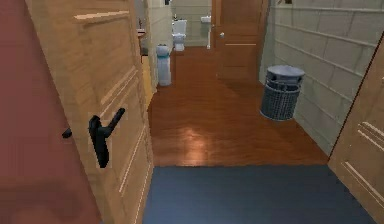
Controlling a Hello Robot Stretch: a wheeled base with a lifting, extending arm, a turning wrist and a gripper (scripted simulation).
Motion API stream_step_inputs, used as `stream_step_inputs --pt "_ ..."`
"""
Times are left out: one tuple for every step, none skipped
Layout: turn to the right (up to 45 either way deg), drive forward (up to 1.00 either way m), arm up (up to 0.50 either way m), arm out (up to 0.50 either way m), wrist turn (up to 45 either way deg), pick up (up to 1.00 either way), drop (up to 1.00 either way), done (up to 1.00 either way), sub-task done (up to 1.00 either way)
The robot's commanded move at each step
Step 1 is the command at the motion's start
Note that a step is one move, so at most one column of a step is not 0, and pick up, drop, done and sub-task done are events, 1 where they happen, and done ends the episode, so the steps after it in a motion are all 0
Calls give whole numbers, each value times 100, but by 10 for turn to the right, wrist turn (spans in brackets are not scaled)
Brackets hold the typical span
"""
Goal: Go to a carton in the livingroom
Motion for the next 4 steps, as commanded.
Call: stream_step_inputs --pt "0 55 0 0 0 0 0 0 0" --pt "450 0 0 0 0 0 0 0 0" --pt "450 0 0 0 0 0 0 0 0" --pt "120 0 0 0 0 0 0 0 0"
